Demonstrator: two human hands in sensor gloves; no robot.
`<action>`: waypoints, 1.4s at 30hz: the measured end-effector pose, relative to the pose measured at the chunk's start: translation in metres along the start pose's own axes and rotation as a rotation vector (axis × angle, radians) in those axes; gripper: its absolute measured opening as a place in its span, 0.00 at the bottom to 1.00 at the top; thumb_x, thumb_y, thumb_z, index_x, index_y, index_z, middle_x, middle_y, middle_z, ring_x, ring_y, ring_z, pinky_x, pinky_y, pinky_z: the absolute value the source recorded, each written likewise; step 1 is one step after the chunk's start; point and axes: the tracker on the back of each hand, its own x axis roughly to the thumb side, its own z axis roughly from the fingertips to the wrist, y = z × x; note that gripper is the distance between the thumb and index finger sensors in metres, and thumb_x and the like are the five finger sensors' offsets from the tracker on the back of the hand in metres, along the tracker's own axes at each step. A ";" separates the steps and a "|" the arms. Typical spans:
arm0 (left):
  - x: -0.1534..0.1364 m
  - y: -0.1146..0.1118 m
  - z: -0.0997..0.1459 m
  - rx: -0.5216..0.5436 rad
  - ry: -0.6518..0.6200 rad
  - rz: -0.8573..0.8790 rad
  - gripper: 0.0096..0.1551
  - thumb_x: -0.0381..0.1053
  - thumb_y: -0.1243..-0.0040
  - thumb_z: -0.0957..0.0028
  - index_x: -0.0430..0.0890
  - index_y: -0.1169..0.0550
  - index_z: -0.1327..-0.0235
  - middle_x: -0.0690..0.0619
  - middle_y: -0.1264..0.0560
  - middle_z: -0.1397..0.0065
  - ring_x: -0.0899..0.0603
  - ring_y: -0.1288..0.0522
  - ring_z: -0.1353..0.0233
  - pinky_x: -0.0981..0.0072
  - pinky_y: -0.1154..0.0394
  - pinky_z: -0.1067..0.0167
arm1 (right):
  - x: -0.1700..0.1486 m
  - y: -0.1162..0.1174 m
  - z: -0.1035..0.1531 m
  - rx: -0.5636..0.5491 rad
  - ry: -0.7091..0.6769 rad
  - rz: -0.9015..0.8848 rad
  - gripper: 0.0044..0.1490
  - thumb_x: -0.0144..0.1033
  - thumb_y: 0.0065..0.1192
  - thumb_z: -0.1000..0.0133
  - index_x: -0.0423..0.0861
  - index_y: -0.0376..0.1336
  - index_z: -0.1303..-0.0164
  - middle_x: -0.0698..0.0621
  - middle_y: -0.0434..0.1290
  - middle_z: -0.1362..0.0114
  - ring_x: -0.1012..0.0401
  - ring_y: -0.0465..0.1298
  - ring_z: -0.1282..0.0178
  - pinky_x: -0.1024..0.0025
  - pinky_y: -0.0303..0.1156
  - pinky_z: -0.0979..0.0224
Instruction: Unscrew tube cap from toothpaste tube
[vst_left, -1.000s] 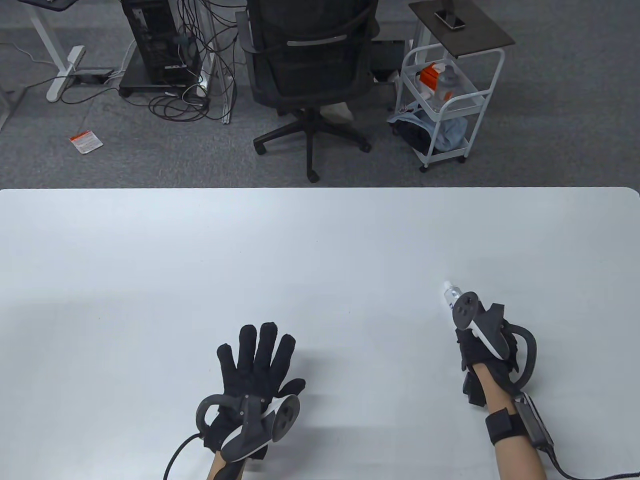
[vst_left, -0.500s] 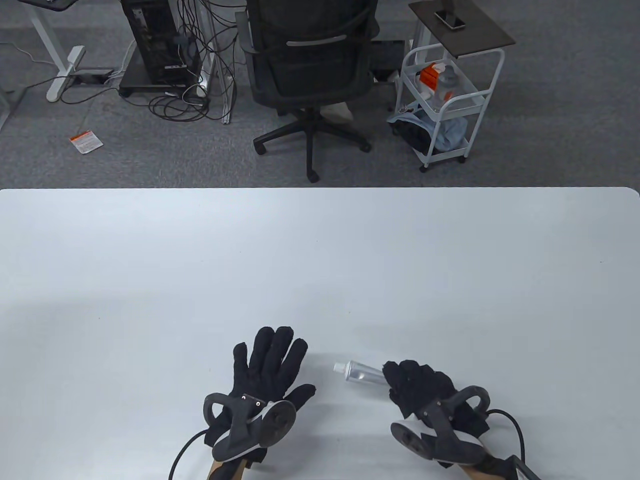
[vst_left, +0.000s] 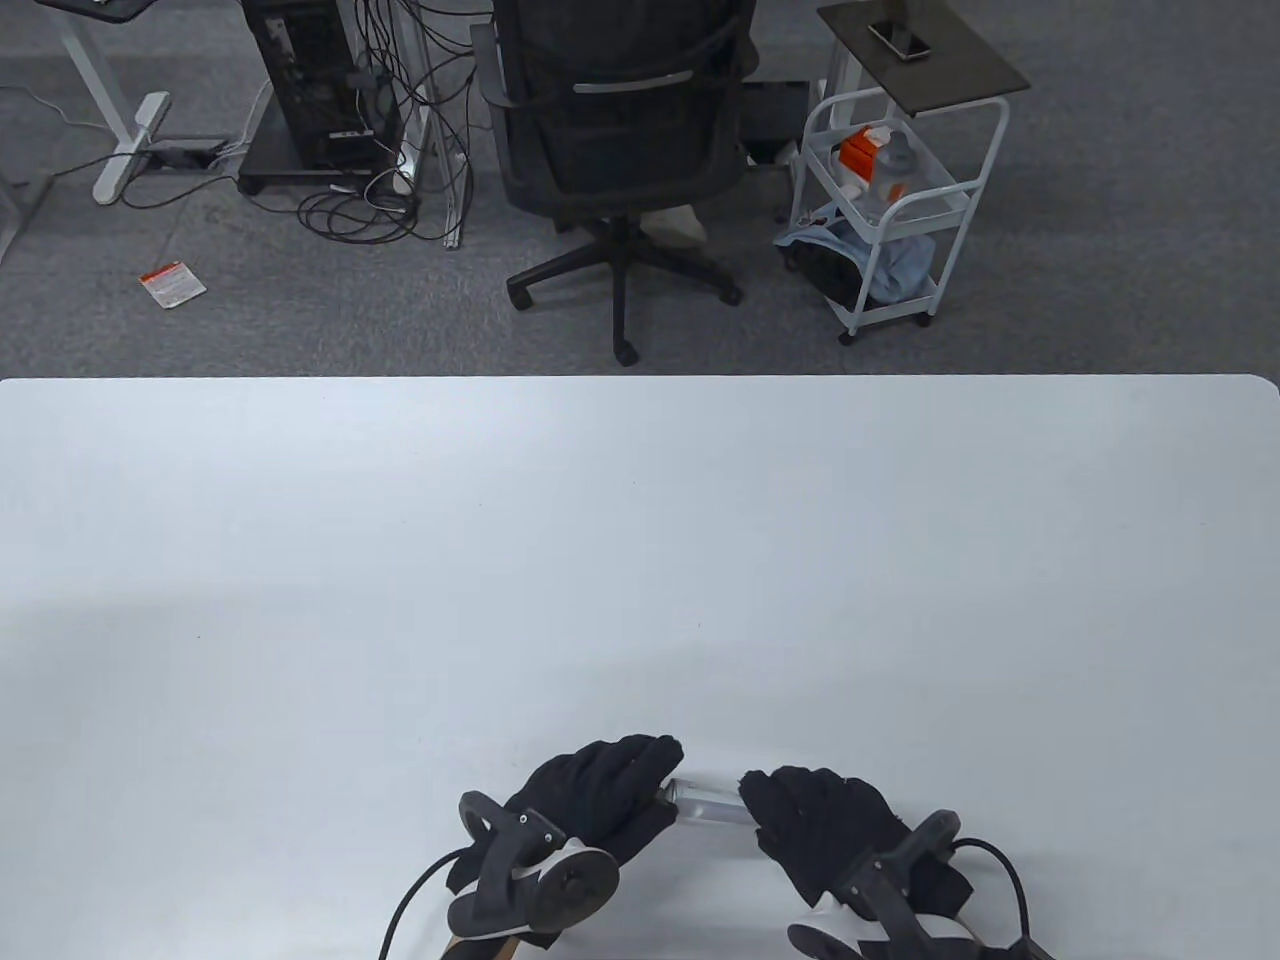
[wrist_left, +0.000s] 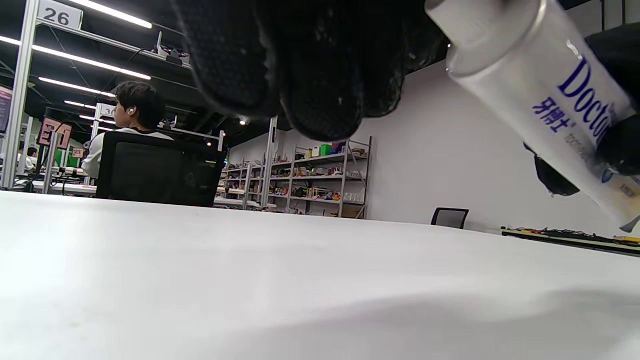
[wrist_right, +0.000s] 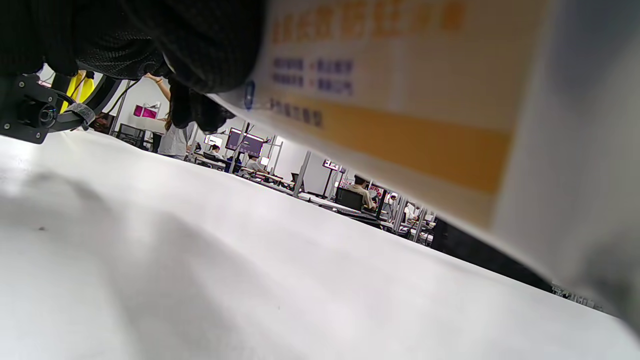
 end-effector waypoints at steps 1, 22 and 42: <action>0.000 0.000 0.000 0.003 0.003 -0.006 0.31 0.67 0.64 0.39 0.63 0.33 0.23 0.58 0.22 0.29 0.52 0.16 0.36 0.59 0.18 0.39 | -0.001 0.000 0.000 -0.003 0.001 -0.007 0.37 0.36 0.61 0.40 0.39 0.54 0.23 0.31 0.64 0.30 0.34 0.72 0.38 0.44 0.74 0.39; -0.007 0.002 -0.001 0.050 0.025 0.118 0.27 0.67 0.67 0.40 0.58 0.20 0.58 0.65 0.17 0.67 0.59 0.17 0.71 0.70 0.17 0.66 | 0.000 0.002 0.003 -0.036 -0.011 -0.080 0.36 0.36 0.60 0.40 0.39 0.54 0.24 0.31 0.64 0.30 0.34 0.72 0.38 0.44 0.74 0.40; -0.006 0.002 0.000 0.060 0.014 0.107 0.26 0.65 0.63 0.38 0.59 0.26 0.36 0.62 0.17 0.44 0.56 0.14 0.49 0.64 0.16 0.47 | -0.007 0.002 0.003 -0.028 0.016 -0.113 0.36 0.37 0.60 0.40 0.39 0.54 0.24 0.31 0.64 0.30 0.34 0.72 0.39 0.44 0.73 0.40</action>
